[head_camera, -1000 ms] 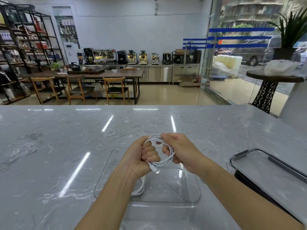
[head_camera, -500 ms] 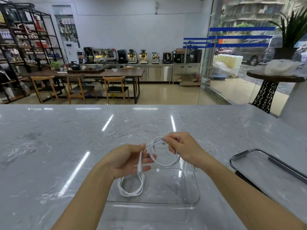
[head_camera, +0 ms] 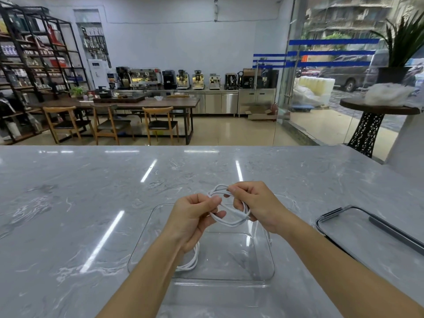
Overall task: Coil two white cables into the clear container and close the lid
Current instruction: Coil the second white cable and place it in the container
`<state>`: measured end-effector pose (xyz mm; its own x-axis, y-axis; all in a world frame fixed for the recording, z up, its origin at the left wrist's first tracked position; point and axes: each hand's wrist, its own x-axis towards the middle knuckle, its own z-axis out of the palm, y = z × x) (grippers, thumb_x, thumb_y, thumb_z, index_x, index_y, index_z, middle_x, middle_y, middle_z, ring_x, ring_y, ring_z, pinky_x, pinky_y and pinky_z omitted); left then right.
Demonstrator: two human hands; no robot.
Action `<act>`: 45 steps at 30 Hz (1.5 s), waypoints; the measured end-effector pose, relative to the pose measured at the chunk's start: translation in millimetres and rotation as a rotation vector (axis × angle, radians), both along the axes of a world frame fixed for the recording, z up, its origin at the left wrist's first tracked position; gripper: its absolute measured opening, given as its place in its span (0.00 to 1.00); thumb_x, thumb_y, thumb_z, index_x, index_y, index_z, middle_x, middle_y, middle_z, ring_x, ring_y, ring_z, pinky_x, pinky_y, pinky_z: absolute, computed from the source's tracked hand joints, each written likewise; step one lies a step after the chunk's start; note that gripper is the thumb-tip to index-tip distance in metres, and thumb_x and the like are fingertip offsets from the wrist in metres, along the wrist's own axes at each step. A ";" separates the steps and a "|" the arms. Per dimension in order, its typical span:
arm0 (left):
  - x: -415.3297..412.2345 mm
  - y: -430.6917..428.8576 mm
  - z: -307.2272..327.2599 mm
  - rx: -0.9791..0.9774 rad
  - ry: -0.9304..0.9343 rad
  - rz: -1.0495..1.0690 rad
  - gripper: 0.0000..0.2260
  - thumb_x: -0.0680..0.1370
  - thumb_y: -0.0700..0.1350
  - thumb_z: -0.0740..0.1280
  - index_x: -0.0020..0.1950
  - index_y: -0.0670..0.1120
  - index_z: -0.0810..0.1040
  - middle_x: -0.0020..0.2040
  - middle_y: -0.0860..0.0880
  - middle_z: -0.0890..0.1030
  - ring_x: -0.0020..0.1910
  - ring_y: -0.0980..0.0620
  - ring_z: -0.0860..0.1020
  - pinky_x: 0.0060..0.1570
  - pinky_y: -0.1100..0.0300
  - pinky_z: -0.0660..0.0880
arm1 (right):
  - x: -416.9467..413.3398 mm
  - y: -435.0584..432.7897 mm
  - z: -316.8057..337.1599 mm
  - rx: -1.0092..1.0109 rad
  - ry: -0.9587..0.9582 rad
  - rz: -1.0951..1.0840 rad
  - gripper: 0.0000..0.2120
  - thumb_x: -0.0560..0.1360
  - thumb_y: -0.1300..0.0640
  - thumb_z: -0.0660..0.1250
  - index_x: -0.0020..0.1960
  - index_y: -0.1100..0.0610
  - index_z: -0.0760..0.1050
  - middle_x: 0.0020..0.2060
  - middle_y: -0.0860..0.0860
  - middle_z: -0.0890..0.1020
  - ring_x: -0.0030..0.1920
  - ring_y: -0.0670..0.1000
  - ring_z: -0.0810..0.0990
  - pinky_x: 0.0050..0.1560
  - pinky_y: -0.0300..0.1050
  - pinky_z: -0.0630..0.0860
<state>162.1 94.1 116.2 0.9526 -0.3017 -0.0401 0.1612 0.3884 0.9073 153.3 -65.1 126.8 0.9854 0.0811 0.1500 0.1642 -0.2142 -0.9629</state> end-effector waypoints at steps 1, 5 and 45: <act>-1.6 -1.1 0.2 0.109 -0.059 0.036 0.10 0.66 0.32 0.71 0.29 0.39 0.71 0.26 0.45 0.74 0.23 0.53 0.77 0.31 0.60 0.80 | -0.6 -0.4 -0.4 -0.023 -0.011 -0.003 0.13 0.78 0.57 0.60 0.39 0.56 0.78 0.20 0.46 0.73 0.21 0.47 0.63 0.21 0.37 0.59; -6.3 -2.8 0.6 0.486 -0.233 0.187 0.19 0.67 0.34 0.74 0.35 0.44 0.64 0.30 0.44 0.77 0.26 0.48 0.80 0.37 0.51 0.81 | -3.9 1.6 0.0 -0.126 -0.087 -0.009 0.12 0.78 0.56 0.61 0.39 0.56 0.78 0.22 0.46 0.73 0.21 0.45 0.64 0.22 0.35 0.62; 1.5 4.5 -18.9 0.579 -0.234 0.331 0.12 0.81 0.43 0.56 0.37 0.45 0.64 0.31 0.47 0.68 0.29 0.50 0.69 0.31 0.59 0.65 | -4.5 20.3 -31.6 -0.895 -0.272 -0.043 0.34 0.74 0.36 0.54 0.73 0.55 0.57 0.74 0.48 0.61 0.73 0.47 0.57 0.73 0.45 0.55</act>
<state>163.5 98.6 97.3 0.9938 0.0131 0.1104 -0.1066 -0.1722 0.9793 148.8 -44.9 95.1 0.9305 0.2421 0.2749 0.3342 -0.8684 -0.3664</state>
